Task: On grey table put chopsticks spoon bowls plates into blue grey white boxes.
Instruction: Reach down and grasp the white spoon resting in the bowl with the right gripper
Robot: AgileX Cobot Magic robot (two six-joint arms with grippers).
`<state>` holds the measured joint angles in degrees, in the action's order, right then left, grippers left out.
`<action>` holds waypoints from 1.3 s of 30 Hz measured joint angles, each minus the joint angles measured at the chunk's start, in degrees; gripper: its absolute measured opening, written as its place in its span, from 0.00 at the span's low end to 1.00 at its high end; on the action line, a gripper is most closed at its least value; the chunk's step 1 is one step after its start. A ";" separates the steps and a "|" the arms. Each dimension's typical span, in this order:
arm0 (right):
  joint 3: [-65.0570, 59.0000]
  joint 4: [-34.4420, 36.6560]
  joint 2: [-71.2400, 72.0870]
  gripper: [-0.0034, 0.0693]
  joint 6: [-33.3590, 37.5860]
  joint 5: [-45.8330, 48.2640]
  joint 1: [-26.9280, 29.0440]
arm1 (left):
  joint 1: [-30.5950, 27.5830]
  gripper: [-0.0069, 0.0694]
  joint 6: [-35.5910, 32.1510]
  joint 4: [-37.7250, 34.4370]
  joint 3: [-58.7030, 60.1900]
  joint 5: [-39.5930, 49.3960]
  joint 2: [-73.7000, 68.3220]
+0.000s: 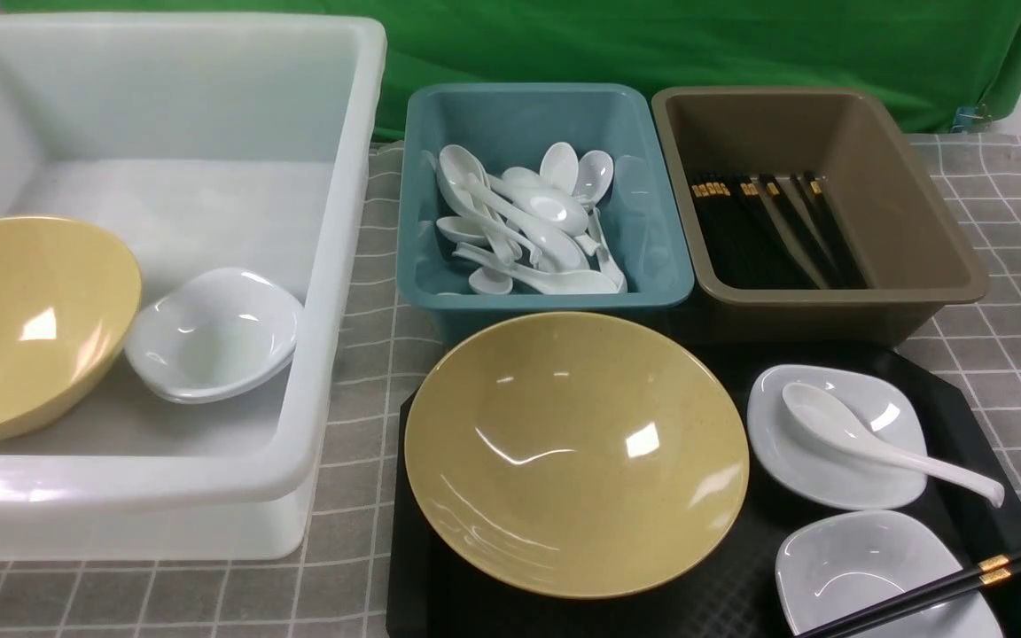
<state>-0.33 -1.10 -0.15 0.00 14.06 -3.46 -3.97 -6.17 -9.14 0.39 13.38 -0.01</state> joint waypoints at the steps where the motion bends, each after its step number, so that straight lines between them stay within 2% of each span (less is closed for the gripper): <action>1: 0.00 0.00 0.00 0.38 0.00 0.00 0.00 | 0.00 0.11 0.00 0.00 0.00 0.00 0.00; 39: 0.00 1.10 0.00 0.38 -1.49 -0.61 0.00 | 0.00 0.11 -0.01 0.00 0.00 0.00 0.00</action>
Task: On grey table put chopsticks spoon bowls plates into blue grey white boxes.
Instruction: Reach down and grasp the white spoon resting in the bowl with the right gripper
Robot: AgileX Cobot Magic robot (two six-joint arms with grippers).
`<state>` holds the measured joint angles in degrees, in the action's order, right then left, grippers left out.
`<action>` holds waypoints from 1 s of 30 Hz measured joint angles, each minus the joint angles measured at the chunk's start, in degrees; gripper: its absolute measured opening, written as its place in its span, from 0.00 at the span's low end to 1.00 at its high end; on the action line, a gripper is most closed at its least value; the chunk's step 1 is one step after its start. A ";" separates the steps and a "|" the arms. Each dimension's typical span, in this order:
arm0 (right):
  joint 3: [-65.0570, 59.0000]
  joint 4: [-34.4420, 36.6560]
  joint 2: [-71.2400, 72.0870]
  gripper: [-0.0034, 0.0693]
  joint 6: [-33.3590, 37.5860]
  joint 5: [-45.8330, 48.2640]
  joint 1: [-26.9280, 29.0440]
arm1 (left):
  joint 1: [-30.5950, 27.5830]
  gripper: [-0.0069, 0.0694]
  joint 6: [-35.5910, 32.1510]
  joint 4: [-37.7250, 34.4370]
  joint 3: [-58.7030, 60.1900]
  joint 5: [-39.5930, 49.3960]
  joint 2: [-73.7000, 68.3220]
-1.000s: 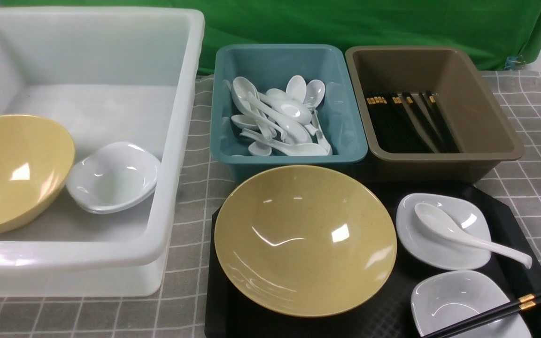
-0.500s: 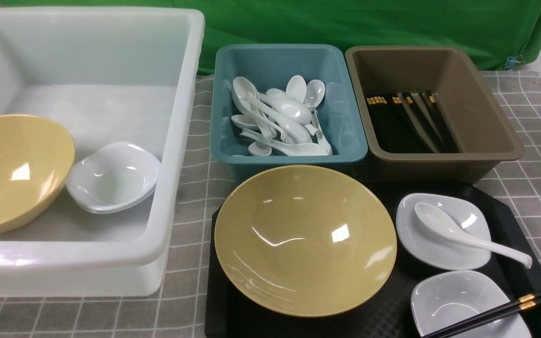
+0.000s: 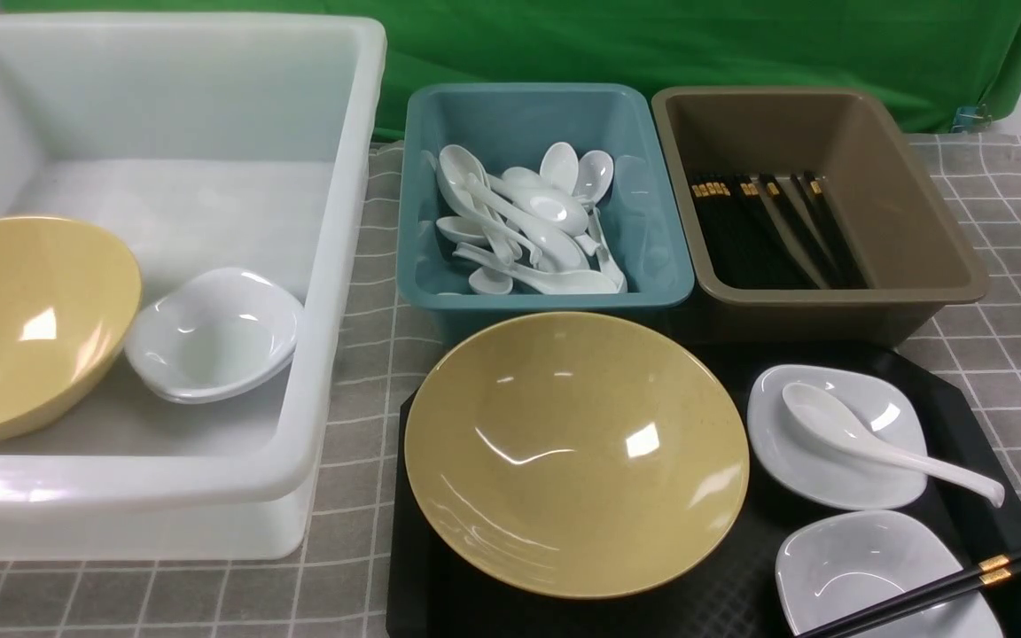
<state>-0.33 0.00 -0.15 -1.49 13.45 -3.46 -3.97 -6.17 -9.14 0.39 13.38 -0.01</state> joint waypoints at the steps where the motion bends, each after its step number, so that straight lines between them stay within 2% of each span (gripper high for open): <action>1: 0.00 1.11 0.00 0.38 -1.64 -0.56 0.00 | 0.00 0.11 0.00 0.00 0.00 0.00 0.00; 2: 0.00 3.79 0.00 0.38 -6.07 -1.68 0.00 | 0.00 0.11 0.00 0.00 0.00 0.00 0.00; 3: 0.00 3.79 0.00 0.38 -6.07 -1.68 0.00 | 0.00 0.11 0.00 0.00 0.00 0.00 0.00; 4: 0.00 6.26 0.00 0.38 -12.60 -2.81 0.00 | 0.00 0.11 0.00 0.00 0.00 0.00 0.00; 7: 0.00 8.17 0.00 0.38 -23.98 -3.54 0.00 | 0.00 0.11 0.00 0.00 0.00 0.00 0.00; 10: 0.00 8.54 0.00 0.38 -28.41 -4.36 0.00 | 0.00 0.11 0.00 0.00 0.00 0.00 0.00; 14: 0.00 8.86 0.00 0.35 -30.17 -5.40 0.00 | 0.00 0.11 0.00 0.00 0.00 0.00 0.00; 18: 3.95 9.13 -0.47 0.20 -26.39 -4.39 0.00 | 0.00 0.11 0.00 0.00 0.00 0.00 0.00; 19: 6.87 9.11 -1.56 0.14 -23.65 -4.25 0.00 | 0.00 0.11 0.00 0.00 0.00 0.00 0.00; 21: 14.10 8.32 -5.74 0.09 -17.48 -2.81 0.00 | 0.00 0.11 0.00 0.00 0.00 0.00 0.00; 23: 21.32 6.06 -11.64 0.07 -11.95 0.88 0.00 | 0.00 0.11 0.00 0.00 0.00 0.00 0.00; 25: 25.22 4.70 -15.56 0.07 -10.24 3.84 0.00 | 0.00 0.11 0.00 0.00 0.00 0.00 0.00; 28: 33.36 1.18 -25.18 0.07 -6.14 12.60 0.00 | 0.00 0.11 -0.05 0.00 0.00 0.00 0.00; 30: 39.76 -0.51 -38.54 0.07 -2.06 22.38 0.00 | 0.00 0.11 -0.05 0.00 0.00 0.00 0.00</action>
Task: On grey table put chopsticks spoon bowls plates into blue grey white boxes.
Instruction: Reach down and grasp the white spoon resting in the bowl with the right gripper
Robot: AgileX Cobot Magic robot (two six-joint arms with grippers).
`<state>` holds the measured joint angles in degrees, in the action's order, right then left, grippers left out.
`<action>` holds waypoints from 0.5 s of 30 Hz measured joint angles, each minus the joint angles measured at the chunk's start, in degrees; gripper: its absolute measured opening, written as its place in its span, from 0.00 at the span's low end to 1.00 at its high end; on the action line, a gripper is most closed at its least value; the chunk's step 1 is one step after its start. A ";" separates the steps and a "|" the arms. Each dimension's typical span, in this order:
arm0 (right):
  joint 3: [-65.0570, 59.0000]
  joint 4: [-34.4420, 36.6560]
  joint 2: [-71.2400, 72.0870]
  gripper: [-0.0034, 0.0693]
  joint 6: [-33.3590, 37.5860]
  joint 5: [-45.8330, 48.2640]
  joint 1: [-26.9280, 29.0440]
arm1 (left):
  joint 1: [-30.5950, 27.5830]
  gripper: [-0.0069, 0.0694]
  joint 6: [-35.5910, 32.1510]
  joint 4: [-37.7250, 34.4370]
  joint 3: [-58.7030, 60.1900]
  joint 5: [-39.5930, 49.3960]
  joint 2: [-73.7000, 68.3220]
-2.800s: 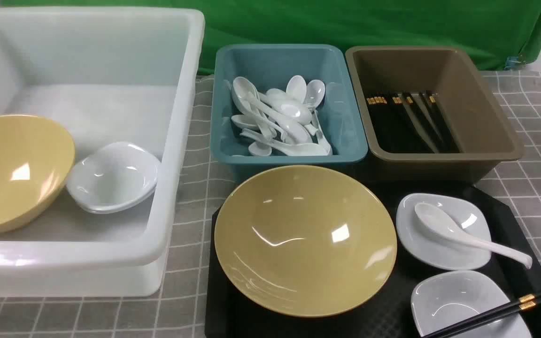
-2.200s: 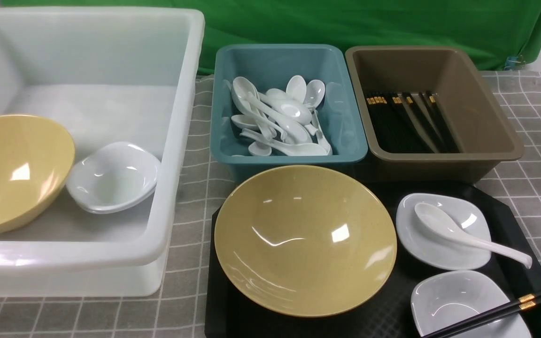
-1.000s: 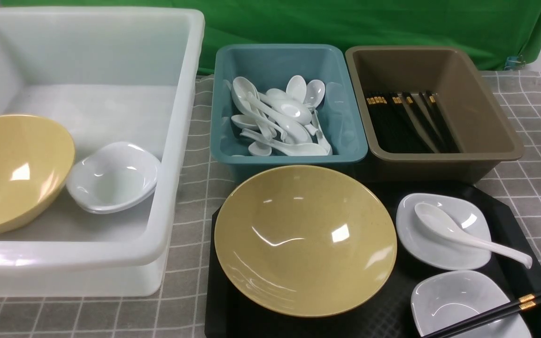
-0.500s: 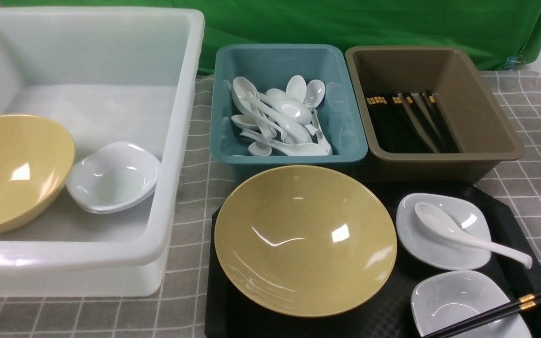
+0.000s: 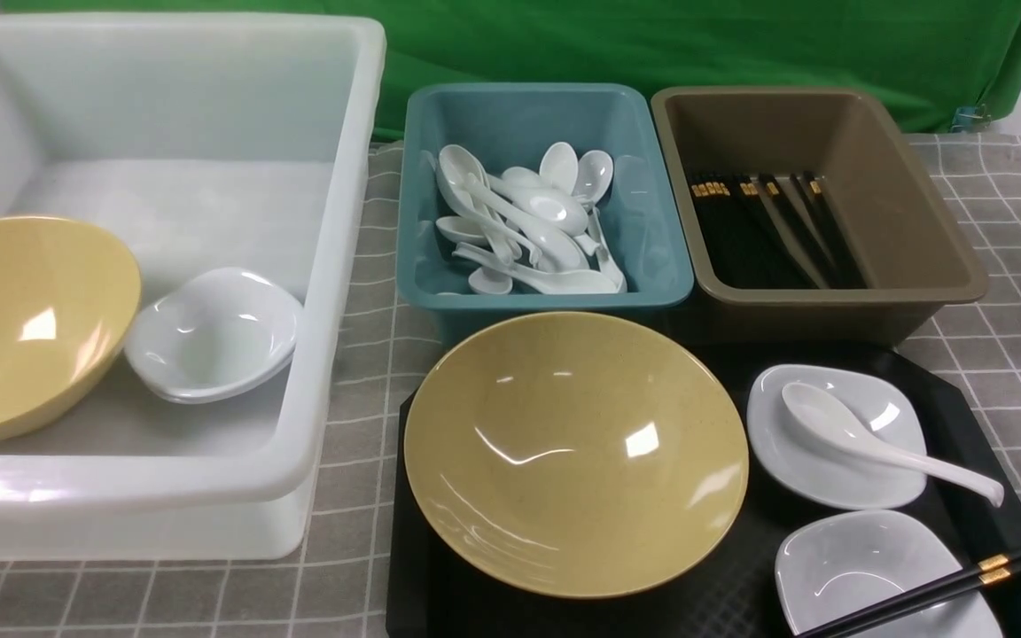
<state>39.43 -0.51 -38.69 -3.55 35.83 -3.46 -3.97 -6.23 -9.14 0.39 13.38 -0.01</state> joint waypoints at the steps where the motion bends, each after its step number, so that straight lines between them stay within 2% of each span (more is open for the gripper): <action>1: 1.83 -0.11 -3.77 0.08 0.95 2.95 0.00 | 0.00 0.11 0.00 0.00 0.00 0.00 0.00; 3: 4.03 -0.42 -10.86 0.10 2.56 6.06 0.00 | 0.00 0.11 0.00 0.00 0.00 0.00 0.00; 7: 9.74 -0.59 -27.31 0.30 6.65 11.44 0.00 | 0.00 0.11 0.00 0.00 0.00 0.00 0.00; 9: 10.82 -0.52 -30.64 0.36 7.91 12.44 0.00 | 0.00 0.11 0.00 0.00 0.00 0.00 0.00; 11: 13.17 -0.07 -35.83 0.51 9.77 14.53 0.00 | 0.00 0.11 0.00 0.00 0.00 0.00 0.00; 14: 14.72 0.15 -40.82 0.60 12.86 15.28 0.00 | 0.00 0.11 0.00 0.00 0.00 0.00 0.00; 15: 14.82 0.51 -41.13 0.61 12.86 15.35 0.00 | 0.00 0.11 0.00 0.00 0.00 0.00 0.00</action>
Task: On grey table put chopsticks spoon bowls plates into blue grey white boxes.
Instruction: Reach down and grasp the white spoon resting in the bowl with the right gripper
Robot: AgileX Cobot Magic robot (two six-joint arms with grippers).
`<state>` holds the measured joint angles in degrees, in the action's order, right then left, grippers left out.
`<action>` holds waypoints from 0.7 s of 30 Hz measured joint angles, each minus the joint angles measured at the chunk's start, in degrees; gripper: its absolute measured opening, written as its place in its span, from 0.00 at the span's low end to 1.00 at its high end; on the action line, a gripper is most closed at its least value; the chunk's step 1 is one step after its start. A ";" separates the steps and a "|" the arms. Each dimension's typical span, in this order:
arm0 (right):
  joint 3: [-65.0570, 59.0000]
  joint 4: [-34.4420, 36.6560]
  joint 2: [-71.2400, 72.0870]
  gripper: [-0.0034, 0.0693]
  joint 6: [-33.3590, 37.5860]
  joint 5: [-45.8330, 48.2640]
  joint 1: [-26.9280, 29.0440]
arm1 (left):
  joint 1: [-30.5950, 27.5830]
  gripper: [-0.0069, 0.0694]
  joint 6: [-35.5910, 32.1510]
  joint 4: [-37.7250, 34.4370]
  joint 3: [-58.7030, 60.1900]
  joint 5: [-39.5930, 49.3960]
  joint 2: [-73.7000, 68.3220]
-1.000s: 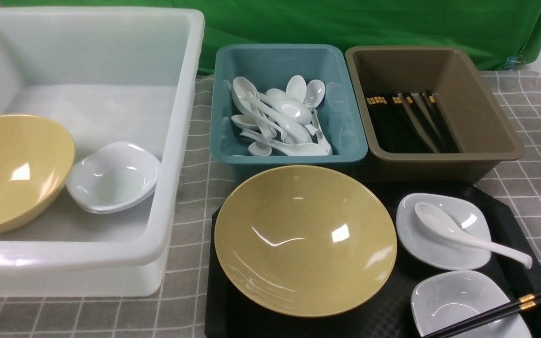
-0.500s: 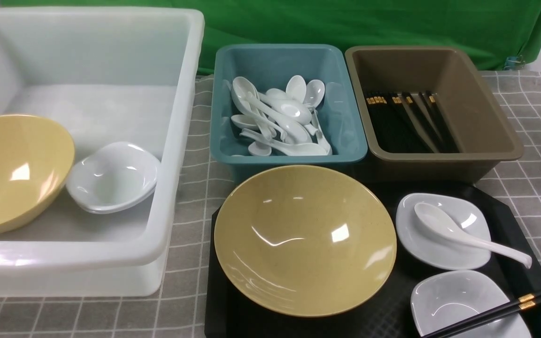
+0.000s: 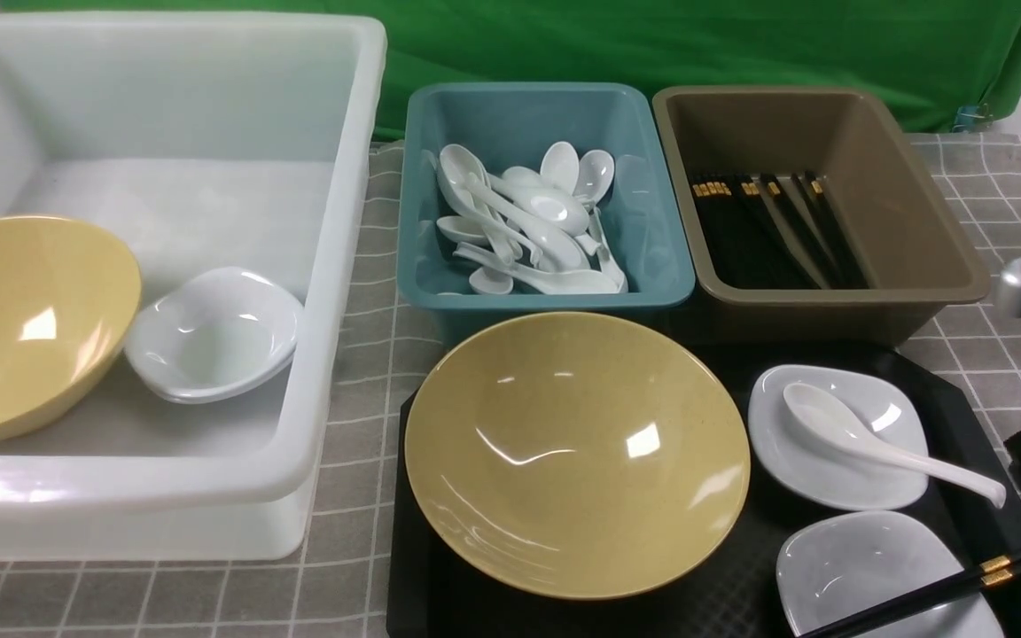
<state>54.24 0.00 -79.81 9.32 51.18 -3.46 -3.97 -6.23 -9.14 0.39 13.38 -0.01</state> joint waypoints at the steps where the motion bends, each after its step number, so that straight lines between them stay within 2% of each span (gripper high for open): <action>1: 0.75 0.00 -1.83 0.62 0.99 0.60 0.00 | 0.00 0.11 0.00 0.00 0.00 0.00 0.00; 8: 5.69 -0.46 -11.16 0.64 3.36 6.05 -1.94 | 0.00 0.11 0.06 0.00 0.00 0.00 0.00; 14: 8.48 -3.70 -14.27 0.64 7.24 4.96 -7.38 | 0.00 0.11 0.06 0.00 0.00 0.00 0.00; 21: 8.59 -7.88 -17.32 0.64 8.01 4.79 -7.92 | 0.00 0.11 0.06 0.00 0.00 0.00 0.00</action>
<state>62.84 -7.88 -97.13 17.33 55.97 -11.38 -3.97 -6.17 -9.14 0.39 13.38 -0.01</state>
